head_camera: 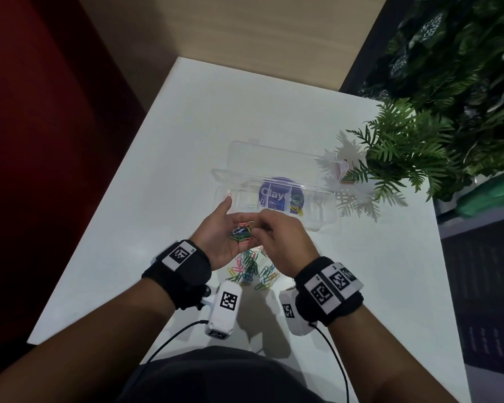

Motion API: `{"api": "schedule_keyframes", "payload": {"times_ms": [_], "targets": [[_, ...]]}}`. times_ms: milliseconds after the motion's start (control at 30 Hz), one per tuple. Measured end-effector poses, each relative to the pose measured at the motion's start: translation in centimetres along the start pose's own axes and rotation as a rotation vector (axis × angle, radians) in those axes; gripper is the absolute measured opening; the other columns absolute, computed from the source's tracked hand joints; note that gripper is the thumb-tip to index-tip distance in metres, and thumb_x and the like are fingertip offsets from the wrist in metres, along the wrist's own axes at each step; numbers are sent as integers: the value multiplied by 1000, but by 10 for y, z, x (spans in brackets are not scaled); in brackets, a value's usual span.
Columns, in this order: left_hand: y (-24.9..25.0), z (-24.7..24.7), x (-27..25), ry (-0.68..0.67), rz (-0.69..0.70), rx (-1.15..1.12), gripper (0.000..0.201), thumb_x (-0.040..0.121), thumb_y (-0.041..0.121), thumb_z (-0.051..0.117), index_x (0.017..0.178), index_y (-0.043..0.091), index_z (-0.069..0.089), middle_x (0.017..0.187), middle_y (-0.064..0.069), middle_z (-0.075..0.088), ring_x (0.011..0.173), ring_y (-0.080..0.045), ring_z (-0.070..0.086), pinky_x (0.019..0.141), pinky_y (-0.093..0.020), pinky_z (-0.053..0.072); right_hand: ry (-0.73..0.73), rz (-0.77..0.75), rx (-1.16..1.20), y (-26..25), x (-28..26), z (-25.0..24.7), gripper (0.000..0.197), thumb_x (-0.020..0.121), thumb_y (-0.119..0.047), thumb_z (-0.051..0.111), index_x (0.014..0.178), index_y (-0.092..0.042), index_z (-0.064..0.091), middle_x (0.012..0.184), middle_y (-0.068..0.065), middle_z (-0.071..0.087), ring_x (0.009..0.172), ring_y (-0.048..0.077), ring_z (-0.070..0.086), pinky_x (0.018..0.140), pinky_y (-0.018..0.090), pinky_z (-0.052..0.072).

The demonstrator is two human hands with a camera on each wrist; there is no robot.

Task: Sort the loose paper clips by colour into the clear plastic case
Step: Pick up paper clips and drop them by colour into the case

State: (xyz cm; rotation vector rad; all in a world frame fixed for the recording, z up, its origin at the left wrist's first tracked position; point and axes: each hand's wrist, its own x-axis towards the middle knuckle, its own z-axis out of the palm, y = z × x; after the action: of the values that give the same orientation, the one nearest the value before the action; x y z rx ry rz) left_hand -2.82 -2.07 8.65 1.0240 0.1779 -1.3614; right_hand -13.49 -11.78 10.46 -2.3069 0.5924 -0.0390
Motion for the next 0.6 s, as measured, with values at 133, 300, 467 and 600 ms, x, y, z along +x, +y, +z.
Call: {"api": "schedule_keyframes", "payload": {"times_ms": [133,300,467,600], "targets": [[-1,0,3,-6,-6,-19,71,100,52,27,109,-9,62,106,-27,67,97,-36,65,91,-42,53,82,110,207,8,1,-4,7,88,-13,58,89,-20,61,74,-1,64,65,11,57,63,24,47],[-1,3,6,-35,-10,-32,72,101,51,24,108,-9,63,104,-22,68,89,-31,70,81,-37,58,10,36,210,8,-2,-6,37,86,-3,56,111,-28,68,88,-13,69,80,-4,60,74,9,44],[-1,5,13,16,-12,2,73,100,54,26,122,-9,55,104,-21,60,74,-29,69,65,-34,57,-20,51,-112,11,2,0,13,87,-21,63,99,-17,66,85,0,60,78,15,53,67,28,41],[-3,7,19,42,-12,17,69,99,52,31,118,-8,58,103,-21,60,74,-27,69,67,-35,57,-29,63,-217,12,3,3,16,90,-14,53,100,-10,65,90,9,62,86,24,57,69,32,41]]}}
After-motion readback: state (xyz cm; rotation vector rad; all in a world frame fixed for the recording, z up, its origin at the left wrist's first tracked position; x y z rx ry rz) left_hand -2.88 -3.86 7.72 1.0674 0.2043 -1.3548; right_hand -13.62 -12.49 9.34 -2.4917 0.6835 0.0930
